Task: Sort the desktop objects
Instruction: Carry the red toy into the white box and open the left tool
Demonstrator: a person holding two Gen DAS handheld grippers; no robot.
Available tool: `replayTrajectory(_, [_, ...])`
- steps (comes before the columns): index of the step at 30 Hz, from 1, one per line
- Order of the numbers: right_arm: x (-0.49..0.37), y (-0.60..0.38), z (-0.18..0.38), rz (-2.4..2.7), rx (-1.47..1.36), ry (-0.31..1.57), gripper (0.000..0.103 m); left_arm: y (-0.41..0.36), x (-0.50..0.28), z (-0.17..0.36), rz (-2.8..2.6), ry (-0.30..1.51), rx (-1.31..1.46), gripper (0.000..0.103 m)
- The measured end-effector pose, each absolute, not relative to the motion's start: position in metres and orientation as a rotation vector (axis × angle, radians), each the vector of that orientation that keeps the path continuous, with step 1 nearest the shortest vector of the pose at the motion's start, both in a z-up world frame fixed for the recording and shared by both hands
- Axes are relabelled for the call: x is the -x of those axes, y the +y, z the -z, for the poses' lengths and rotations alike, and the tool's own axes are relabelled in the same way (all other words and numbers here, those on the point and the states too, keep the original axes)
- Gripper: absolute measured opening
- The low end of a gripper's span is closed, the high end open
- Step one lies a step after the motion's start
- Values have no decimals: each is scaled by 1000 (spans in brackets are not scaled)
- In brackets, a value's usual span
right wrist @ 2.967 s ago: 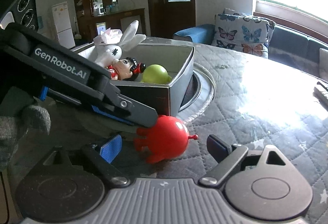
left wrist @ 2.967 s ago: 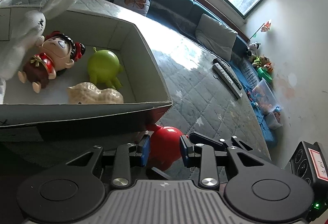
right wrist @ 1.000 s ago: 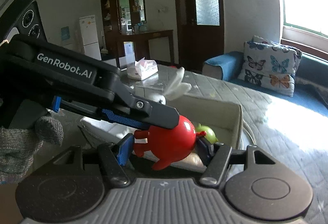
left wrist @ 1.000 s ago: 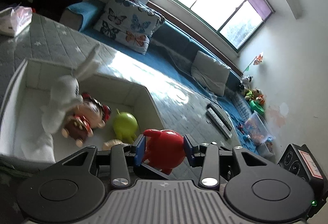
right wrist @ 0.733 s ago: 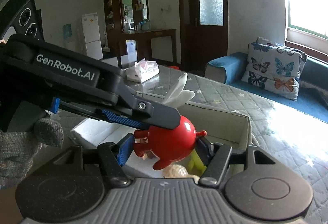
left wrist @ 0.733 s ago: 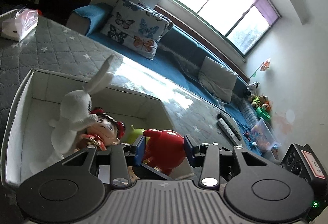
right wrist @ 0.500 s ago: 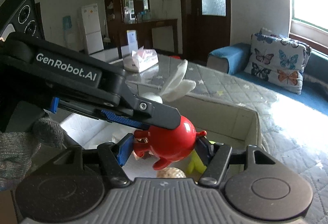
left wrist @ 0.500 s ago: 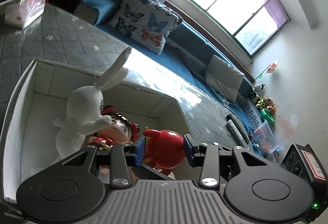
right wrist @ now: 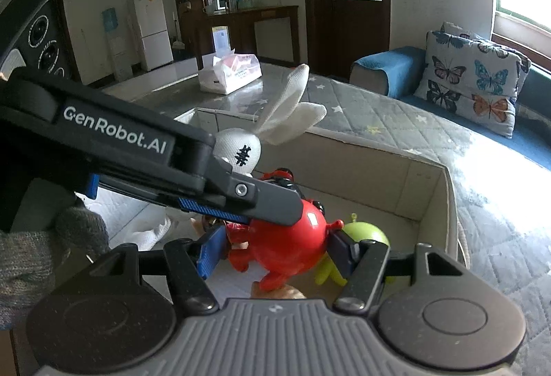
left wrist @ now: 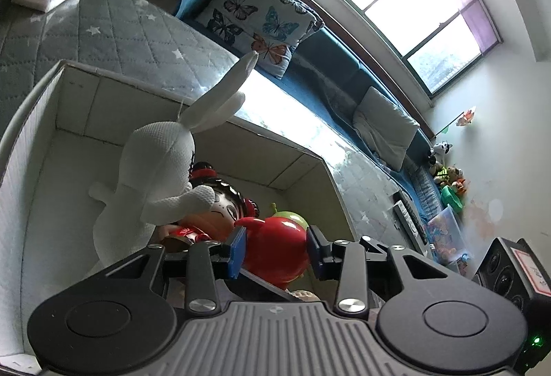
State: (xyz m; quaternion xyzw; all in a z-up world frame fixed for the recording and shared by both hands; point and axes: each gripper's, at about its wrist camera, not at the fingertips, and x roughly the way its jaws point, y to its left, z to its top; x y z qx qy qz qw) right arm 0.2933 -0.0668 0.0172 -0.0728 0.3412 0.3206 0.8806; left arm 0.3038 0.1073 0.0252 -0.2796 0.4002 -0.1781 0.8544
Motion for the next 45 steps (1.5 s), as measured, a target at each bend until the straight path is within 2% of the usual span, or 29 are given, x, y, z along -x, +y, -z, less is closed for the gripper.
replayTrajectory(7, [-288,-70,-18,-669,151,708,67,108,-304,-24,373,844,593,42])
replayTrajectory(11, [-285,-71,-19,-664,156,699,74,108,-304,-26,367,847,592,41])
replayTrajectory(29, [-277,-77,-20,-655,152,695,76,108,-298,-30,348,847,577,41])
replayTrajectory(45, [-249,-86,-32,-625,128,637,88,108,-268,-49,333,785,498,41])
